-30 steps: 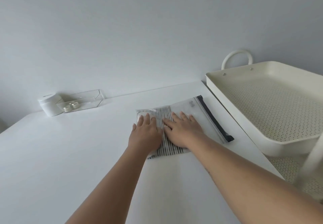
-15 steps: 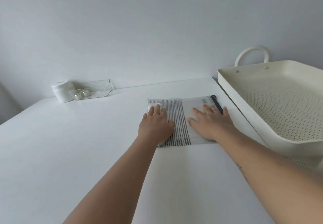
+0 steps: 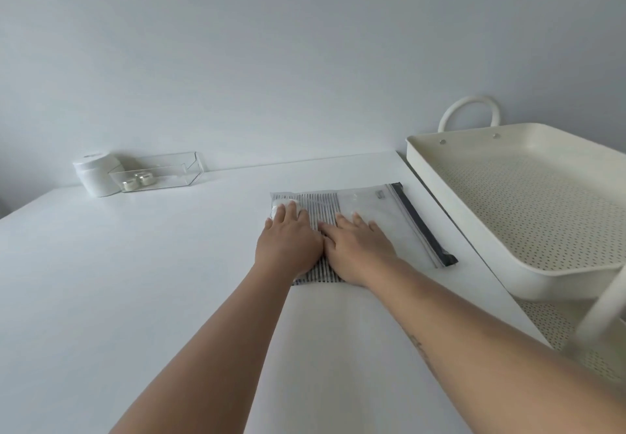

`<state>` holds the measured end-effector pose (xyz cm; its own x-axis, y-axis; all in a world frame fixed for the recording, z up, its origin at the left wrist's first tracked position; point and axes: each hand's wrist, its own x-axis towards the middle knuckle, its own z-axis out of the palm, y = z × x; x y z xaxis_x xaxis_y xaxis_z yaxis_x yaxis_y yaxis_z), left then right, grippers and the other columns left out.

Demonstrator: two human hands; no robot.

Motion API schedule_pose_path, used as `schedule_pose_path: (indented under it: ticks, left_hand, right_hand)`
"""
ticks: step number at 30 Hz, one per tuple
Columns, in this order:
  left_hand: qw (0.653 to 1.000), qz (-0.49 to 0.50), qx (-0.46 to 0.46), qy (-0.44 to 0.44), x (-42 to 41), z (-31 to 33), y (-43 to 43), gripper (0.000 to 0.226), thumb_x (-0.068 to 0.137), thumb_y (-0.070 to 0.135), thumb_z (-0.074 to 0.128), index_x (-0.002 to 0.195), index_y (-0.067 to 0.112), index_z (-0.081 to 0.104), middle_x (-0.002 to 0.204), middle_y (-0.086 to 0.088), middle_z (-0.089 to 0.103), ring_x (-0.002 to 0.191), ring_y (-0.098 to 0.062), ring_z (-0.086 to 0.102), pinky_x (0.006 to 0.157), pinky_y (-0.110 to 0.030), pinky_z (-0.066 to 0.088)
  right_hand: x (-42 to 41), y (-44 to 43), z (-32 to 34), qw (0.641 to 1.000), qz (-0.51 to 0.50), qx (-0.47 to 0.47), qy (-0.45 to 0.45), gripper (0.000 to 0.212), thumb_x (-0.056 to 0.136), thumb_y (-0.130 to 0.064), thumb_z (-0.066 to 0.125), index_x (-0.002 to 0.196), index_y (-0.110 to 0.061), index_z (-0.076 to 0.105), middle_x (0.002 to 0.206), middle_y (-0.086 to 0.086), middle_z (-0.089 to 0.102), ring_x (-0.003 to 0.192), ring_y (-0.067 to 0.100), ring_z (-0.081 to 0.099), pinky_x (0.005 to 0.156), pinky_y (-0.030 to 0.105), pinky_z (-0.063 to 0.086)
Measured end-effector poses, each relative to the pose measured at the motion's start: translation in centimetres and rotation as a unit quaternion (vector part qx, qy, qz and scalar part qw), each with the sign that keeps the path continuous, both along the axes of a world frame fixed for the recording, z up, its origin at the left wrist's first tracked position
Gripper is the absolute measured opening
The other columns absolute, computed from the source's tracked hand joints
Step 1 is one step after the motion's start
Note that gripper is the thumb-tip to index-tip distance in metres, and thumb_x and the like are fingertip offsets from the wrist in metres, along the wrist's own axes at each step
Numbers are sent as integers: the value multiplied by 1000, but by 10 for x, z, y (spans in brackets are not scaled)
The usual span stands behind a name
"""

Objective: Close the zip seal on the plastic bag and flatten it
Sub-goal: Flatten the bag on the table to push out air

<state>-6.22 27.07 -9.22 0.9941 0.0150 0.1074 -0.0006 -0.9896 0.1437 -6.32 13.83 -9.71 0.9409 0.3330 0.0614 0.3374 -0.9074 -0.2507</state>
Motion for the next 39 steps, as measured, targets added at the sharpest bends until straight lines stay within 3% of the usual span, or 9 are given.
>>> schedule_pose_path:
  ticks: [6,13,16,19,22,24,28,33,39]
  left_hand:
    - [1000,0,6,-11,-1,1,-1,63,92,34,27,149,9,22,162,-8,9,148,-23,3,118,-42,10]
    - [999,-18,5,35,6,6,6,62,93,40,32,147,12,25,162,-5,7,148,-22,0,118,-46,15]
    - [998,-16,-30,54,19,21,12,57,94,34,39,146,9,32,159,-12,18,147,-26,9,117,-43,15]
    - [998,2,-65,-10,31,34,16,48,94,26,38,137,5,42,149,-14,38,141,-26,25,112,-41,22]
    - [995,27,-94,5,37,34,10,45,94,21,36,135,3,43,144,-14,42,137,-28,33,111,-41,27]
    - [997,28,-66,35,37,24,4,51,95,21,33,142,3,33,152,-15,32,142,-29,24,115,-43,22]
    - [1000,18,2,9,34,3,0,57,97,25,23,151,8,16,161,-13,9,148,-29,4,118,-47,11]
    - [999,19,18,23,37,3,1,56,95,33,23,146,9,27,160,-13,15,147,-28,7,118,-47,10]
    - [999,14,34,17,38,3,1,68,90,51,25,144,12,32,157,-11,24,145,-27,13,116,-48,15]
  right_hand:
    - [1,-32,-5,998,-40,-58,8,63,89,-66,9,148,-44,9,163,0,2,149,25,0,118,51,-4]
    - [8,-61,4,987,-119,-104,24,70,87,-67,10,150,-37,14,162,3,8,148,25,5,115,56,-9]
    - [20,-59,19,985,-118,-127,-10,62,93,-57,20,147,-26,28,158,7,22,143,31,22,116,54,2]
    - [37,-39,33,995,-47,-76,-33,50,98,-37,27,147,-25,27,156,7,26,140,31,25,114,48,20]
    - [55,-8,37,999,-5,-36,-10,55,98,-21,30,151,-29,16,162,4,13,145,30,14,118,50,13]
    - [65,8,33,1000,17,-19,16,58,99,-19,31,152,-33,13,163,0,8,148,28,6,119,50,8]
    - [74,14,8,999,38,-15,28,48,101,-41,18,150,-38,18,163,-1,9,149,26,5,119,49,5]
    - [84,3,-4,999,-19,-38,21,56,93,-58,11,147,-46,14,163,-5,4,149,24,1,117,53,-6]
    - [91,-29,-3,995,-80,-63,22,68,87,-68,11,149,-43,8,163,0,-1,149,26,-2,117,52,-6]
